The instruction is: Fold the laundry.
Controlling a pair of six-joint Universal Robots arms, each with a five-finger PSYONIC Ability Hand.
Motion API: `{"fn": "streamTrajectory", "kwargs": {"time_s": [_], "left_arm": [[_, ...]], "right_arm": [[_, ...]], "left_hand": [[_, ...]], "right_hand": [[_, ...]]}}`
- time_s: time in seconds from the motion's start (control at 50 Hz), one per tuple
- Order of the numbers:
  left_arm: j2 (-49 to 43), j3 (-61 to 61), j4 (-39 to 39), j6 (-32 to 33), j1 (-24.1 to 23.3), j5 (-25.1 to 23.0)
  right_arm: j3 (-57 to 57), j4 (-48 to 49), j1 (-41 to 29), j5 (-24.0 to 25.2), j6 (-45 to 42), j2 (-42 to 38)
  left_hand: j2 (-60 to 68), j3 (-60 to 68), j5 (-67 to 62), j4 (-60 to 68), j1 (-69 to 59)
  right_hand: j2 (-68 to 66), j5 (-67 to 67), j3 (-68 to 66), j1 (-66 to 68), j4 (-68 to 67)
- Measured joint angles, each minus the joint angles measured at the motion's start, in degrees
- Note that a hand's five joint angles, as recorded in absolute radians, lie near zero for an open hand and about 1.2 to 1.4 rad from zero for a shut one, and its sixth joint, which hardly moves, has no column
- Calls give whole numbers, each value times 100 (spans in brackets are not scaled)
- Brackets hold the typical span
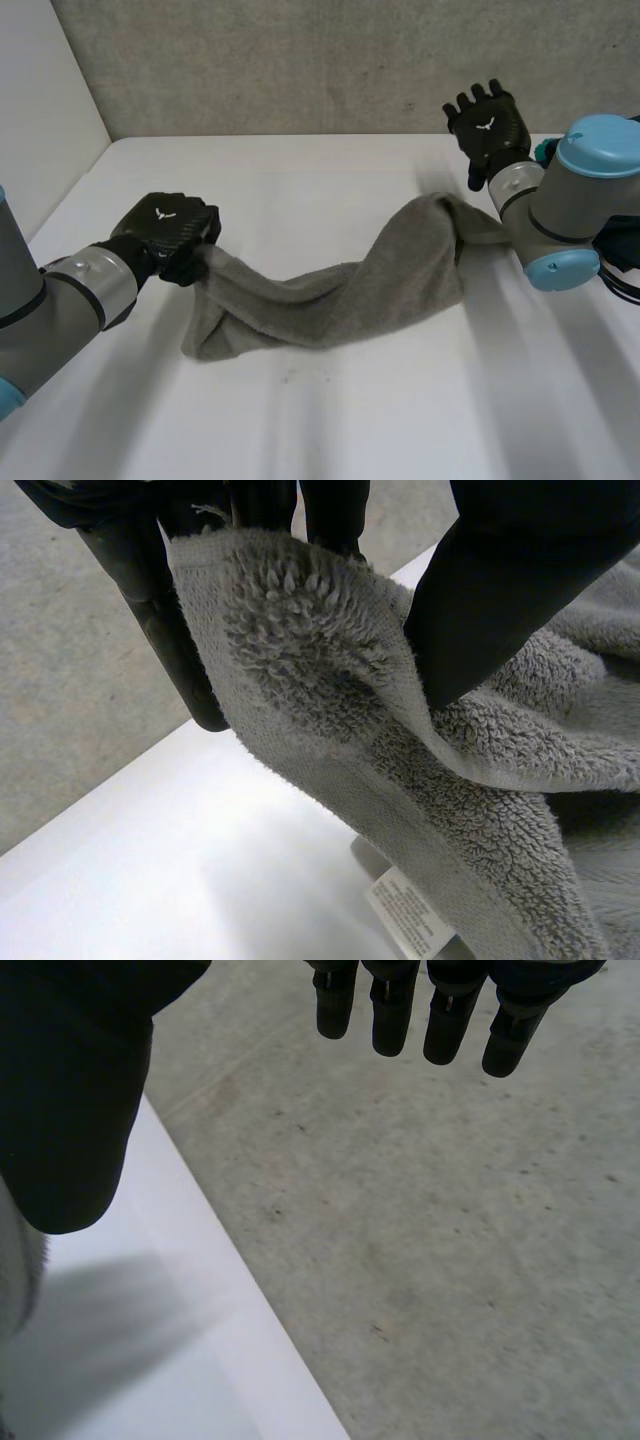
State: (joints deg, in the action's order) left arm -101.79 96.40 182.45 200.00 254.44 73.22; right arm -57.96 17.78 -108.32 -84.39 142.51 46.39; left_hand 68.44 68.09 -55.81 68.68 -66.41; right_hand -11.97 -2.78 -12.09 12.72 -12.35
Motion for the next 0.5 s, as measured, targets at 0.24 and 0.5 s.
{"fn": "streamTrajectory", "kwargs": {"time_s": [0.24,0.5], "left_arm": [[209,-62,-11,-233,32,200],[583,-148,0,-435,-9,185]], "right_arm": [[-1902,-1880,80,-74,190,1704],[-2331,-2704,366,1341,1195,1343]], "left_hand": [[0,0,0,0,0],[0,0,0,0,0]], "right_hand": [[-1374,-1344,-1387,1347,-1367],[-1865,-1869,-1909,1791,-1867]]}}
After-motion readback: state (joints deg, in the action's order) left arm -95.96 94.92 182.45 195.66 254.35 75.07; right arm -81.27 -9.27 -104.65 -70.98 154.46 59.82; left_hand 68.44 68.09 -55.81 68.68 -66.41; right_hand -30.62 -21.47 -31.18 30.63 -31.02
